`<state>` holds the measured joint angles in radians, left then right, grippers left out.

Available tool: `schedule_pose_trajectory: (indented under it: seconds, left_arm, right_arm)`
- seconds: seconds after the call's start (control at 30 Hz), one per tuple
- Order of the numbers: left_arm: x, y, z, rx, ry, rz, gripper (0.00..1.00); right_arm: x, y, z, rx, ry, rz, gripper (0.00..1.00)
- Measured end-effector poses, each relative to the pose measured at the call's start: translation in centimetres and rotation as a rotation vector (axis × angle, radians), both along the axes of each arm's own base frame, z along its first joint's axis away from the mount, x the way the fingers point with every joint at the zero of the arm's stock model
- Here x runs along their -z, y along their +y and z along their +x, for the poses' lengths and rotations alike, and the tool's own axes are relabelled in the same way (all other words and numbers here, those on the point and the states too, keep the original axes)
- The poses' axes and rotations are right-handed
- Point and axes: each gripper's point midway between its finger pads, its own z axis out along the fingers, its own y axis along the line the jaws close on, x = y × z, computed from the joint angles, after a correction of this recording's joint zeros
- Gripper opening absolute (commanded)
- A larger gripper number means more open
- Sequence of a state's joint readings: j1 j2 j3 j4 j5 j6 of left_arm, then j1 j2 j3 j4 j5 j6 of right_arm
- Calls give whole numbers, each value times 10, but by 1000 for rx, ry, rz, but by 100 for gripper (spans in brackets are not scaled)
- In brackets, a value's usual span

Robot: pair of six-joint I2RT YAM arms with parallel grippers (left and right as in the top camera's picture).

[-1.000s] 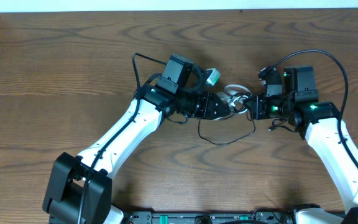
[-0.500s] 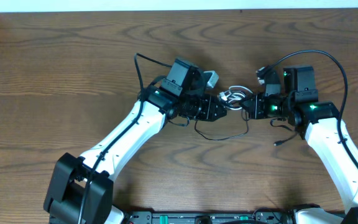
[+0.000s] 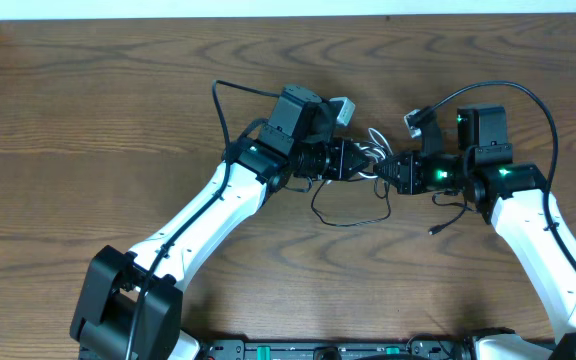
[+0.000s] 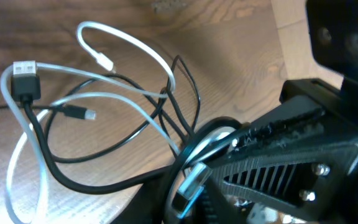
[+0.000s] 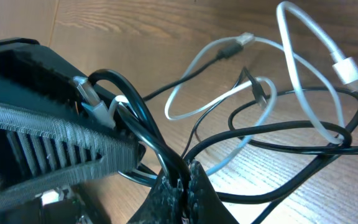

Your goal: Untangle cables

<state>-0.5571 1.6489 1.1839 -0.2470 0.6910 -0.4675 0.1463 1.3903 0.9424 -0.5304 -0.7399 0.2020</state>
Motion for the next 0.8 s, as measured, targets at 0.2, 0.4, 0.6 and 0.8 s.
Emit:
schedule_pose_trajectory:
  seconds: [0.2, 0.4, 0.6, 0.8]
  left_arm:
    - [2, -1, -4, 2, 19, 7, 8]
    - [6, -4, -14, 26, 46, 16, 8]
    - [6, -6, -16, 32, 46, 16, 16]
    - [6, 1, -9, 7, 47, 18, 41]
  right_arm:
    - [12, -9, -3, 42, 44, -66, 1]
    - [23, -22, -2, 100, 70, -164, 1]
    - [24, -26, -1, 116, 66, -191, 1]
    - [24, -31, 3, 95, 21, -215, 1]
